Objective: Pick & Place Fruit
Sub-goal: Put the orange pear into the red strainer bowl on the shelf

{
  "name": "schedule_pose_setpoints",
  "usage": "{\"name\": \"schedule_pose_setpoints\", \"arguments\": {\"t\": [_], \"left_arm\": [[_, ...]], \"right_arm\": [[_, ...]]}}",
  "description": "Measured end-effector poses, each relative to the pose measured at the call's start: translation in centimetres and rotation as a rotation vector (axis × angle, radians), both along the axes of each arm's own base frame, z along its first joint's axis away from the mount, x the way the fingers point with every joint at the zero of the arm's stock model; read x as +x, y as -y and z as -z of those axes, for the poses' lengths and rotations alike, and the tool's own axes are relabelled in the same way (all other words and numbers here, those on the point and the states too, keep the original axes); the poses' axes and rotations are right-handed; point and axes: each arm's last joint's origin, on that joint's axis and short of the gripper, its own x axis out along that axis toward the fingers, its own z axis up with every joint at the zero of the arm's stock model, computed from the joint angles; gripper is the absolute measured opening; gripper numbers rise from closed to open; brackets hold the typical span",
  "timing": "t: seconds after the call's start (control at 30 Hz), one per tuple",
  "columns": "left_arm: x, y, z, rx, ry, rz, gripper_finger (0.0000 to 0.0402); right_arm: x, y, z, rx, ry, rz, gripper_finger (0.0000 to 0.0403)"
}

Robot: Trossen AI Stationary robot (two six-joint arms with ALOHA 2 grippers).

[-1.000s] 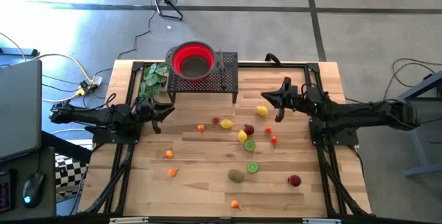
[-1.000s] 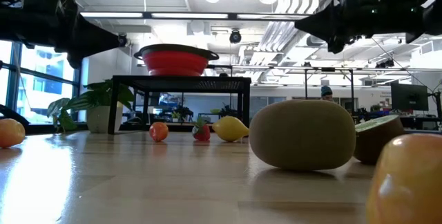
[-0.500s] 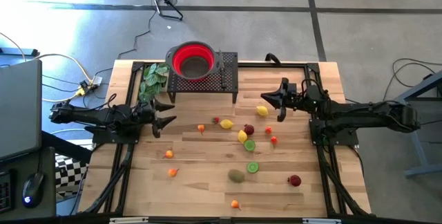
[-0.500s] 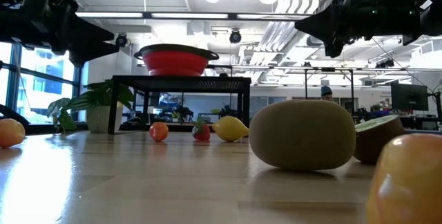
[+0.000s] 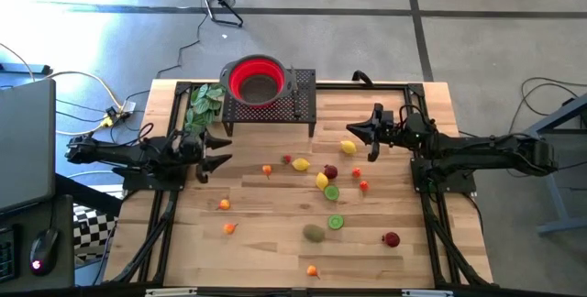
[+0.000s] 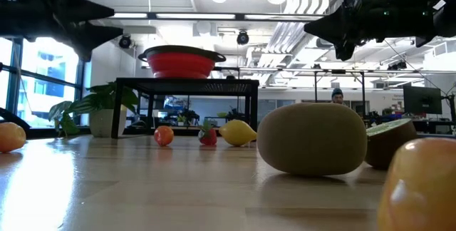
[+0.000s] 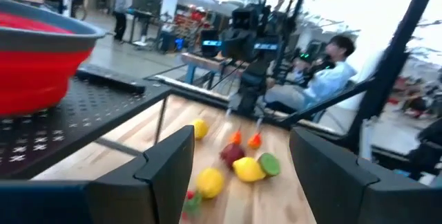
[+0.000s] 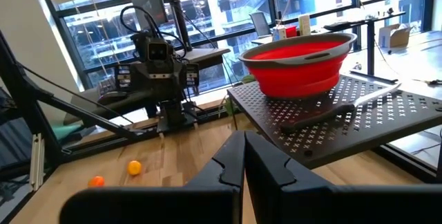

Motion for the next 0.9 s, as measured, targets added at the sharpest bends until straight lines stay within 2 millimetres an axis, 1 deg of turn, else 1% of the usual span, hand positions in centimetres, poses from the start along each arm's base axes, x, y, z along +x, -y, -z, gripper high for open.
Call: {"name": "schedule_pose_setpoints", "arguments": {"t": [0.23,0.9], "left_arm": [[0.01,0.06,-0.01,-0.094,0.018,0.032,0.0235],[0.01,0.05,-0.03,-0.112,0.022,0.033,0.0235]], "right_arm": [[0.00,-0.01,0.01,-0.018,-0.004,-0.001,0.0003],[0.01,-0.01,0.07,-0.016,-0.010,0.000,0.0003]]}}
